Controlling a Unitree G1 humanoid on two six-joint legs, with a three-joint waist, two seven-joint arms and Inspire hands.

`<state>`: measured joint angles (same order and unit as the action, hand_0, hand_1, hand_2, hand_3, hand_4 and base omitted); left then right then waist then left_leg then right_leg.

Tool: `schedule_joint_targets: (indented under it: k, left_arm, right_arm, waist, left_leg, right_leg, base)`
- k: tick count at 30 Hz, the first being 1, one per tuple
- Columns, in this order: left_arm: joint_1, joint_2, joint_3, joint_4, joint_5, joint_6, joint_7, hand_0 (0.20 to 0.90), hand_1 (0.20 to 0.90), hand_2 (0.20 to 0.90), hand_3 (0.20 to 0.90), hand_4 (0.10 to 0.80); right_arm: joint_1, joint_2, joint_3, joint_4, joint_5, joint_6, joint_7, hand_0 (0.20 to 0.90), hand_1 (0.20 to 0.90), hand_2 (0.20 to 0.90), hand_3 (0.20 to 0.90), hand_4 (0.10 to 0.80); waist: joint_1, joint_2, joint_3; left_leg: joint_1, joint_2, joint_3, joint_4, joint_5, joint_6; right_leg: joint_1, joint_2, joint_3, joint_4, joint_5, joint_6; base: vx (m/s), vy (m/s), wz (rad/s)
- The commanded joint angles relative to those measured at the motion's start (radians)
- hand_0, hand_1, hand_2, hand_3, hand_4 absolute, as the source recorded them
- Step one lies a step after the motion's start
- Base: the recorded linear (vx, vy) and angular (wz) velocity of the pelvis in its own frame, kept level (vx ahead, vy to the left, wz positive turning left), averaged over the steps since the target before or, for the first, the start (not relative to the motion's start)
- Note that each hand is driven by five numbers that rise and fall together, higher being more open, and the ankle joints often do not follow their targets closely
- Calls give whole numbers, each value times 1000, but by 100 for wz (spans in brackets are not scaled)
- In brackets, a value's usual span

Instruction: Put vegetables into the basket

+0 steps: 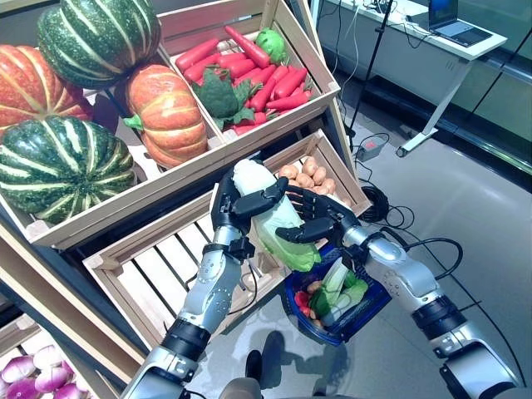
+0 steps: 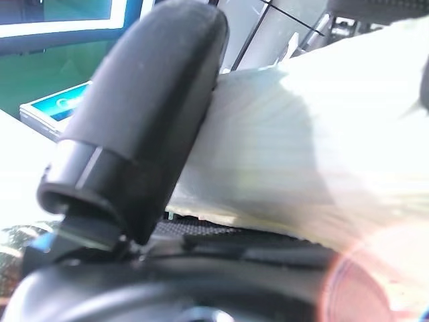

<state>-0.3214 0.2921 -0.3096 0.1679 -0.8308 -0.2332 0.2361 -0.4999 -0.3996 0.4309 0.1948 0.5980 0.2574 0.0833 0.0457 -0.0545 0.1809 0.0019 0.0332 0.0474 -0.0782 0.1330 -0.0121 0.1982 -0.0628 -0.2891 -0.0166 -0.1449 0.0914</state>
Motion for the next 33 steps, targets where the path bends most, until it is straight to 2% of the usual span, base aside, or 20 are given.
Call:
schedule_joint_targets:
  k: [1, 7, 13, 17, 18, 19, 20, 24, 33]
  left_arm:
    - [-123, -79, -83, -175, -92, -94, -134, 300, 300, 300, 300, 400]
    - [-137, -101, -110, -188, -150, -41, -195, 300, 300, 300, 300, 400]
    - [-153, -91, -118, -228, -151, -21, -237, 300, 300, 300, 300, 400]
    - [-189, -96, -126, -244, -146, -27, -217, 300, 300, 300, 300, 400]
    - [-196, -98, -127, -244, -146, -27, -212, 300, 300, 300, 300, 400]
    - [-202, -100, -128, -244, -144, -27, -209, 300, 300, 300, 300, 400]
    - [-208, -106, -127, -246, -135, -26, -206, 300, 300, 300, 300, 400]
    - [-218, -111, -115, -262, -113, -17, -207, 300, 300, 300, 300, 400]
    - [-222, -102, -110, -282, -81, -26, -211, 300, 300, 300, 300, 400]
  right_arm:
    - [-117, 98, 30, 63, 98, -86, -40, 900, 900, 900, 900, 800]
    - [-154, 138, 41, 172, 130, -60, -47, 900, 900, 900, 900, 800]
    - [-207, 96, 111, 271, -102, 40, 0, 900, 900, 900, 900, 800]
    - [-261, 99, 148, 327, -92, 60, -32, 900, 900, 900, 900, 800]
    - [-268, 108, 150, 338, -89, 60, -40, 764, 764, 764, 764, 709]
    - [-273, 115, 151, 346, -85, 58, -45, 571, 571, 571, 571, 580]
    - [-280, 128, 152, 362, -72, 49, -58, 300, 300, 300, 300, 400]
    - [-275, 158, 135, 384, -71, 34, -76, 300, 300, 300, 300, 400]
    - [-259, 148, 118, 354, -88, 20, -112, 300, 300, 300, 300, 400]
  waist:
    - [31, 0, -116]
    - [48, 3, -121]
    - [61, 3, -128]
    - [66, 3, -123]
    - [68, 4, -122]
    - [69, 4, -122]
    - [71, 5, -121]
    - [75, 10, -121]
    - [73, 12, -114]
  left_leg:
    - [49, 30, -37, -9, -67, -40]
    - [51, 26, -54, -9, -67, -42]
    - [47, 24, -68, -9, -64, -44]
    - [48, 23, -76, -9, -62, -44]
    - [48, 23, -78, -9, -62, -44]
    - [48, 22, -80, -9, -62, -43]
    - [48, 22, -81, -9, -62, -44]
    - [46, 21, -87, -9, -60, -44]
    - [45, 18, -92, -9, -59, -44]
  right_leg:
    - [-73, -31, 17, -28, 166, -38]
    - [-60, -35, 5, -34, 167, -39]
    - [-59, -39, 1, -35, 167, -39]
    - [-59, -40, -1, -28, 165, -41]
    - [-59, -40, -2, -27, 164, -42]
    - [-59, -40, -2, -27, 164, -43]
    - [-57, -39, -3, -28, 164, -43]
    - [-54, -39, -3, -32, 164, -45]
    - [-54, -39, -2, -35, 165, -44]
  base:
    - [-25, -37, 16]
    - [-7, -20, 15]
    - [-15, -7, 13]
    - [-9, -5, 4]
    - [0, 0, 0]
    - [0, 0, 0]
    - [0, 0, 0]
    - [0, 0, 0]
    - [-9, 2, 3]
